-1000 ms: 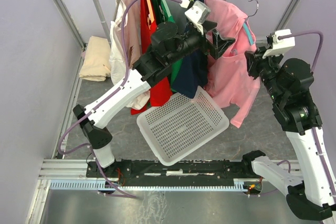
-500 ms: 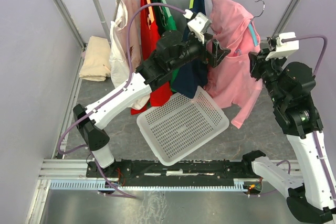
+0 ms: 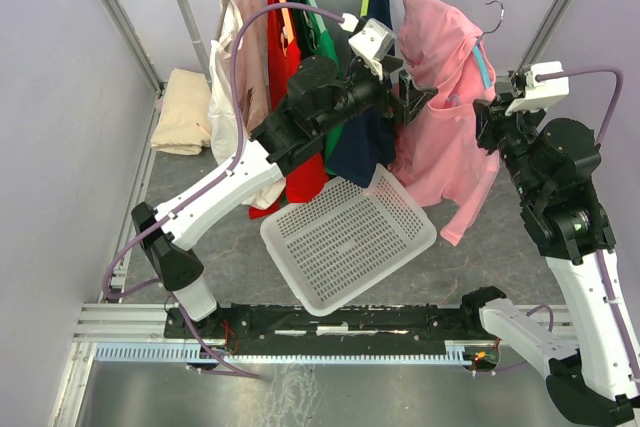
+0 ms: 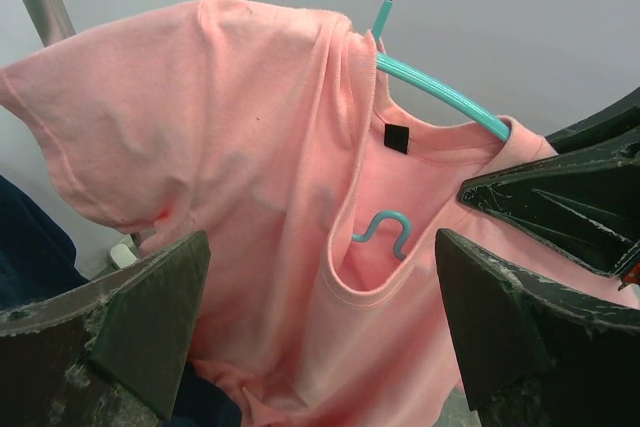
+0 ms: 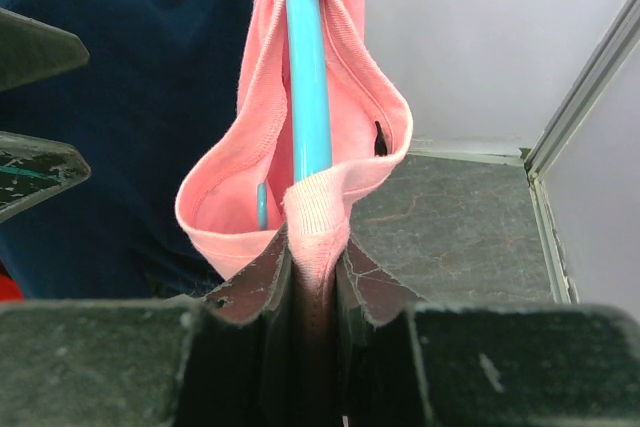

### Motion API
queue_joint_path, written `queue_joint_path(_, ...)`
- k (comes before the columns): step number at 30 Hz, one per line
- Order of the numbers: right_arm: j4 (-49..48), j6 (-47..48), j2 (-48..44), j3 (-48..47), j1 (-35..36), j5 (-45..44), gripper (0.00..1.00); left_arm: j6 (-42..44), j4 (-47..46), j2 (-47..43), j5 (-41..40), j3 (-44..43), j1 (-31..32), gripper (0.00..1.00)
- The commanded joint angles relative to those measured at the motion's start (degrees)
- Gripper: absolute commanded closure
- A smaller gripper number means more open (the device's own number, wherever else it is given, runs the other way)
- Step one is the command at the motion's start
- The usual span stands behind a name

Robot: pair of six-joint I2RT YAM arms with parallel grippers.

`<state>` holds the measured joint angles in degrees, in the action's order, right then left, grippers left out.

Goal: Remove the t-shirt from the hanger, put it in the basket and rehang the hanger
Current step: Pick up the hanger from the clothesline.

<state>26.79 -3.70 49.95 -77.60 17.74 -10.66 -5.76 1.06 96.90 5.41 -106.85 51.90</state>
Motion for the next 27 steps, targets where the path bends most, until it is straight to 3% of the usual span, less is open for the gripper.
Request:
queue_joint_path(1, -5.7, -0.1, -0.6, -2.1, 0.1, -0.8, 0.99, -2.8, -3.3, -2.9, -0.3, 0.3, 0.2, 0.01)
queue_joint_path(27, -4.5, 0.8, 0.8, -3.3, 0.2, 4.3, 0.99, 1.3, -10.7, -3.3, 2.7, 0.9, 0.2, 0.01)
